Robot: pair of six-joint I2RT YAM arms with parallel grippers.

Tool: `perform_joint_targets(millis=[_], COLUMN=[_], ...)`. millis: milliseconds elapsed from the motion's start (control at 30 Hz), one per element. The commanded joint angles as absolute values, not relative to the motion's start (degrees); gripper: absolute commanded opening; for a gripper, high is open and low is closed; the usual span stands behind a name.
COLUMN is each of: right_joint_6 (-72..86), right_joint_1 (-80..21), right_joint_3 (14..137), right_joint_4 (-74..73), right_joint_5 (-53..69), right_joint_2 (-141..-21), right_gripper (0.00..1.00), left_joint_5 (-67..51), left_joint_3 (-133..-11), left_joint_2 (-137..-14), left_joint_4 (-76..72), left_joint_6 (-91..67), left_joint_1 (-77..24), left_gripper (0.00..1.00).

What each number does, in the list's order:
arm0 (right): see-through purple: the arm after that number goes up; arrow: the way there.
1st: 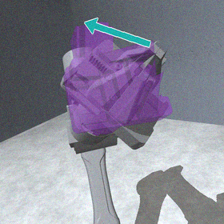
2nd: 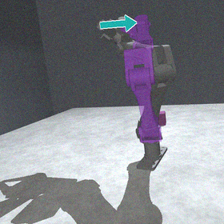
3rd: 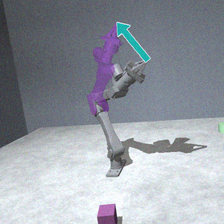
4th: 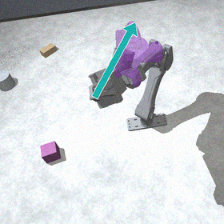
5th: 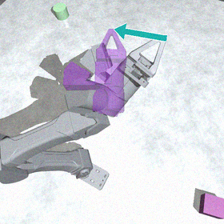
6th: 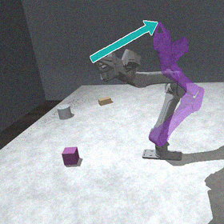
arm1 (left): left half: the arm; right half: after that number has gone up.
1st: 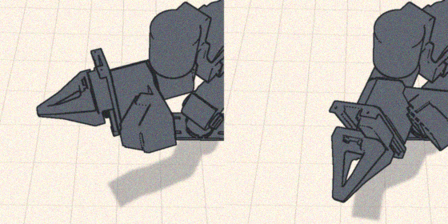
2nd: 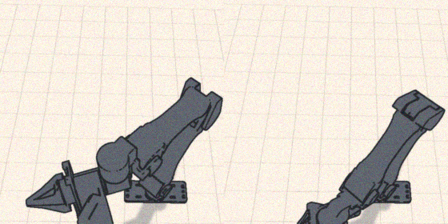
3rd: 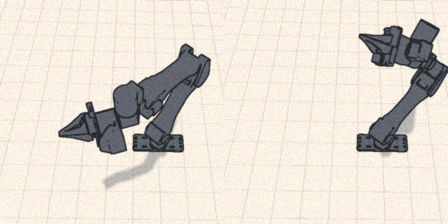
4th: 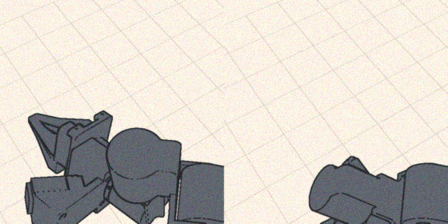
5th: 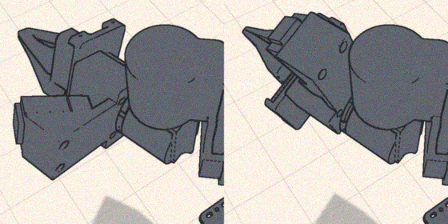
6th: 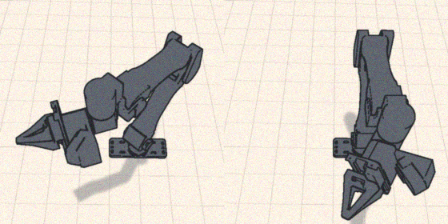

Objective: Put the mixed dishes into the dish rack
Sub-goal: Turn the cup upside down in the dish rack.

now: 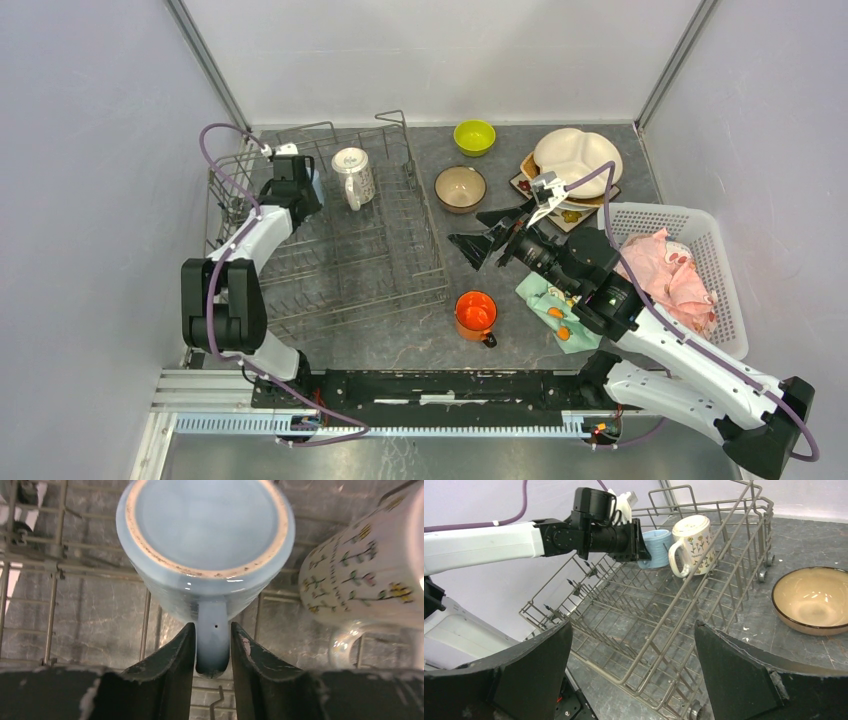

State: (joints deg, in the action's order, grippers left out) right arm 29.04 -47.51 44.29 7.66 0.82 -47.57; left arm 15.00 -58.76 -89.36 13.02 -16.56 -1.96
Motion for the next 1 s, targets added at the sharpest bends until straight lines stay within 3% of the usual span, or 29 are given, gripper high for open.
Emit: perform_joint_targets(millis=[0, 567, 733, 967], right_joint_6=[28.6, 29.6, 28.8, 25.6], right_joint_1=[-47.6, -47.7, -47.7, -47.6], right_joint_3=[44.9, 43.9, 43.9, 44.8], right_joint_4=[6.8, 3.5, 0.2, -12.5], right_joint_5=[-1.4, -4.2, -6.7, -12.6], right_joint_2=[-46.8, -48.9, -50.0, -50.8], right_gripper=[0.98, 0.98, 0.98, 0.95], left_joint_5=[16.2, 11.6, 13.3, 6.3], left_joint_3=[-62.4, -65.3, -63.7, -62.1], left_joint_2=[-87.7, -76.0, -77.4, -73.3], left_joint_4=[9.8, 15.9, 15.6, 16.7], left_joint_6=[-19.3, -24.5, -24.2, -24.0], left_joint_1=[-1.7, -1.6, -1.7, -1.7], left_gripper=[0.40, 0.54, 0.53, 0.53])
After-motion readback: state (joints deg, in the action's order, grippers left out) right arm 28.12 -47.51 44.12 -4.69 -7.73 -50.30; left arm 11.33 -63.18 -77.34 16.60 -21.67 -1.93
